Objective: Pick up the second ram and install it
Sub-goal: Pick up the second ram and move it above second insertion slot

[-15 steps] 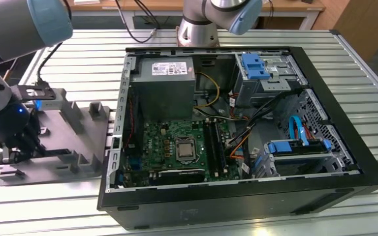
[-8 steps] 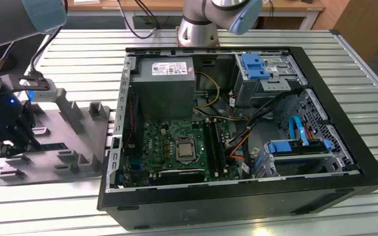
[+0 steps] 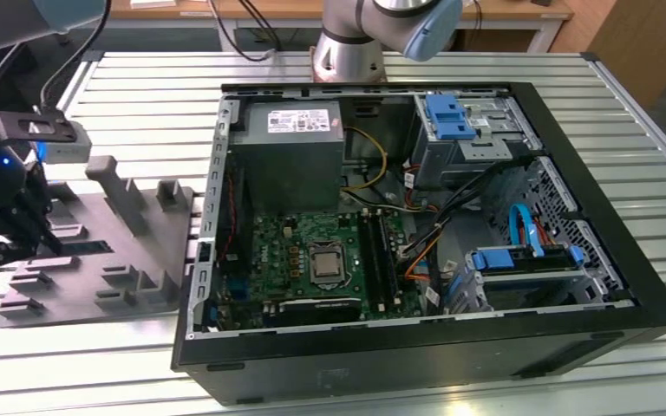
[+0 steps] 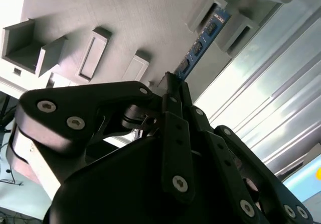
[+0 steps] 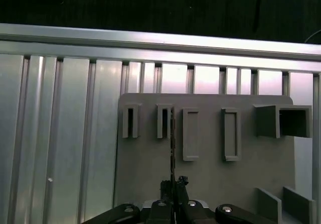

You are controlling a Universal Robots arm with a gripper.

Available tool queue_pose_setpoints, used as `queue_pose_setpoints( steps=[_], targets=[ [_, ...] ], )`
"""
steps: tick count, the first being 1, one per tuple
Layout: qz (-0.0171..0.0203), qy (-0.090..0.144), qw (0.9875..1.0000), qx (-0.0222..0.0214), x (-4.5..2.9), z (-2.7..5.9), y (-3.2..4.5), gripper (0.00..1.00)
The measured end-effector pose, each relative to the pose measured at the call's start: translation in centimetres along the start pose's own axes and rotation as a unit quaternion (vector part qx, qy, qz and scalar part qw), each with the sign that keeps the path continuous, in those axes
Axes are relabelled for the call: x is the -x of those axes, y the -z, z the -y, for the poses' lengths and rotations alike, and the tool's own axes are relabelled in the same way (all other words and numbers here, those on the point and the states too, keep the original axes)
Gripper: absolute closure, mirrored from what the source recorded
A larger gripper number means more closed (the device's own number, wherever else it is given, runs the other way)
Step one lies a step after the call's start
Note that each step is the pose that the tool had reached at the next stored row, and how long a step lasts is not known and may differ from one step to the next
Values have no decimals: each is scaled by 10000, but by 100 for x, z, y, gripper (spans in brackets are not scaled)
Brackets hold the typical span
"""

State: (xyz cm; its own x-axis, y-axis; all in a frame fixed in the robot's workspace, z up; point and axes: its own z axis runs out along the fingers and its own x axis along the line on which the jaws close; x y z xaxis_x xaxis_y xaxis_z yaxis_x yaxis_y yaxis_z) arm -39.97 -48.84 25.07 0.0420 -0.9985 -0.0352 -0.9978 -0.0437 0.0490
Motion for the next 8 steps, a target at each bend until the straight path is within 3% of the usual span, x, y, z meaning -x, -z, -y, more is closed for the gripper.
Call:
queue_pose_setpoints(
  steps=[8],
  targets=[
    [61,3,10000,-3,7,-10,205,86]
  ],
)
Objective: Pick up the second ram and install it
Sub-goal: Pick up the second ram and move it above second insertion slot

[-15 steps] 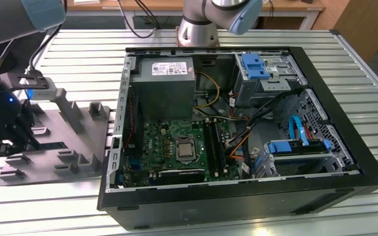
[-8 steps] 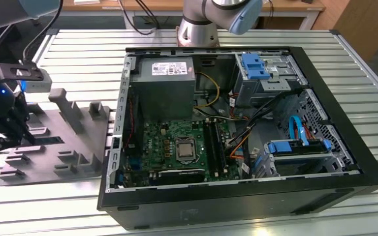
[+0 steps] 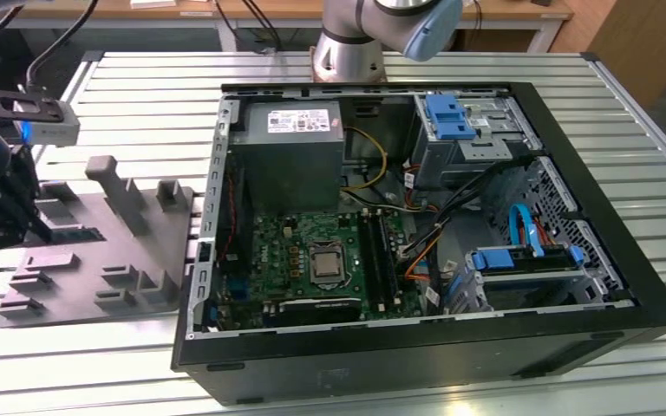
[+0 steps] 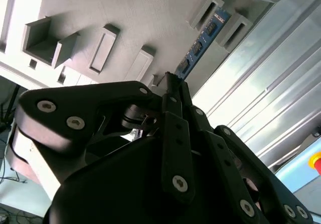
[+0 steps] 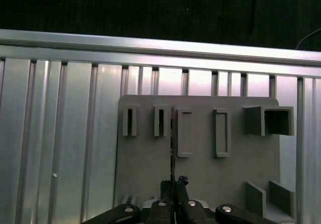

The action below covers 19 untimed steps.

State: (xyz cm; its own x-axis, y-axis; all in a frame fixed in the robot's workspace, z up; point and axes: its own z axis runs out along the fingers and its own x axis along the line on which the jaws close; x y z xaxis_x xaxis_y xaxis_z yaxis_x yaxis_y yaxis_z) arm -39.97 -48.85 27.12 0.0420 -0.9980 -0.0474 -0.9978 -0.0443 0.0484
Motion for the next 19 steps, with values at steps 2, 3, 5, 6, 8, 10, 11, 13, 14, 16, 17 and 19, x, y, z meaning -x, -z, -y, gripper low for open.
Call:
queue_pose_setpoints(
  steps=[2,3,5,6,8,10,11,13,14,16,17,19],
  targets=[
    [12,1,10000,0,2,-2,43,86],
    [19,1,10000,-1,3,-3,62,86],
    [34,2,10000,-1,5,-5,106,86],
    [41,2,10000,-2,6,-6,126,86],
    [51,3,10000,-2,8,-8,164,86],
    [61,3,10000,-2,9,-10,201,86],
    [65,3,10000,-3,10,-11,219,86],
    [74,4,10000,-3,12,-12,256,86],
    [78,4,10000,-3,13,-13,274,86],
    [86,4,10000,-3,15,-15,310,86],
    [91,5,10000,-4,15,-16,326,86],
    [100,5,9999,-4,17,-18,362,86]
  ],
)
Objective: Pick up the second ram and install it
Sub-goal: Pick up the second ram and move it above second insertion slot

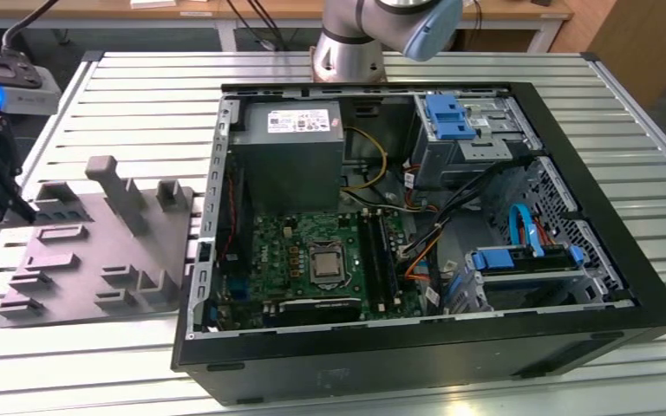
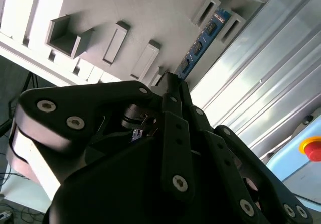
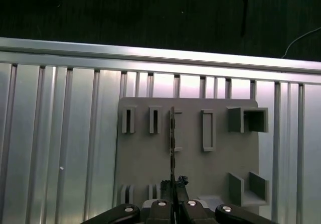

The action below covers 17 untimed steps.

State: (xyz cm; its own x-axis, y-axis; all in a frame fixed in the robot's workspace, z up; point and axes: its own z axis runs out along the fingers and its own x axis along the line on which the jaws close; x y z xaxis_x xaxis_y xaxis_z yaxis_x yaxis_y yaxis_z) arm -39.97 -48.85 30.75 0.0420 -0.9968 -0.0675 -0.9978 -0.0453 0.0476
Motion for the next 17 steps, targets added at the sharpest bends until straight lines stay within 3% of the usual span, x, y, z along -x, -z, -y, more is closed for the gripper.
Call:
queue_pose_setpoints(
  steps=[17],
  targets=[
    [104,5,9999,-4,20,-14,295,86]
  ],
)
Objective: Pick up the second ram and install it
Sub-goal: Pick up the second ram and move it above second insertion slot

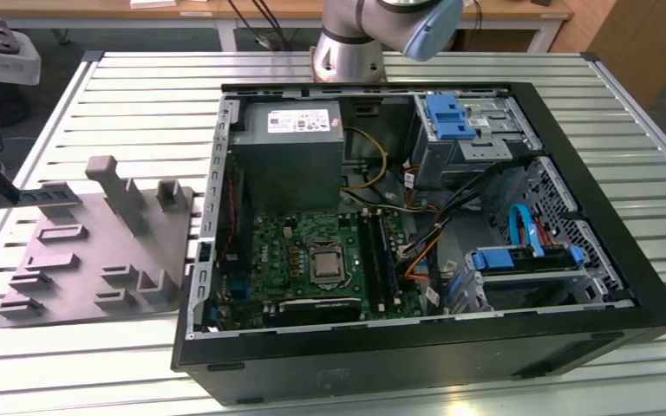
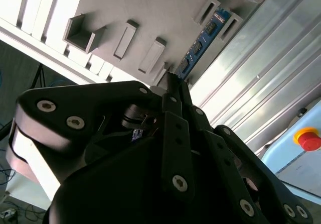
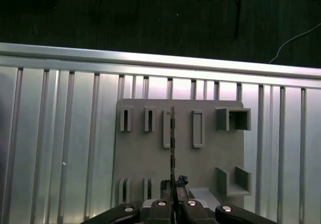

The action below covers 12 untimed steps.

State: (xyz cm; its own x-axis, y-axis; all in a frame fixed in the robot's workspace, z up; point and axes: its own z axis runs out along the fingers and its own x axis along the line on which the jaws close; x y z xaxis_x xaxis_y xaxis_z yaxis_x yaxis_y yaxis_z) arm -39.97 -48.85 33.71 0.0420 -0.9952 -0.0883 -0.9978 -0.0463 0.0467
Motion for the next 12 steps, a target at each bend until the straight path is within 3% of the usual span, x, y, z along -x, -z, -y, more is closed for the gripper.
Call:
queue_pose_setpoints(
  steps=[12],
  targets=[
    [86,4,10000,-4,17,-9,194,86]
  ],
)
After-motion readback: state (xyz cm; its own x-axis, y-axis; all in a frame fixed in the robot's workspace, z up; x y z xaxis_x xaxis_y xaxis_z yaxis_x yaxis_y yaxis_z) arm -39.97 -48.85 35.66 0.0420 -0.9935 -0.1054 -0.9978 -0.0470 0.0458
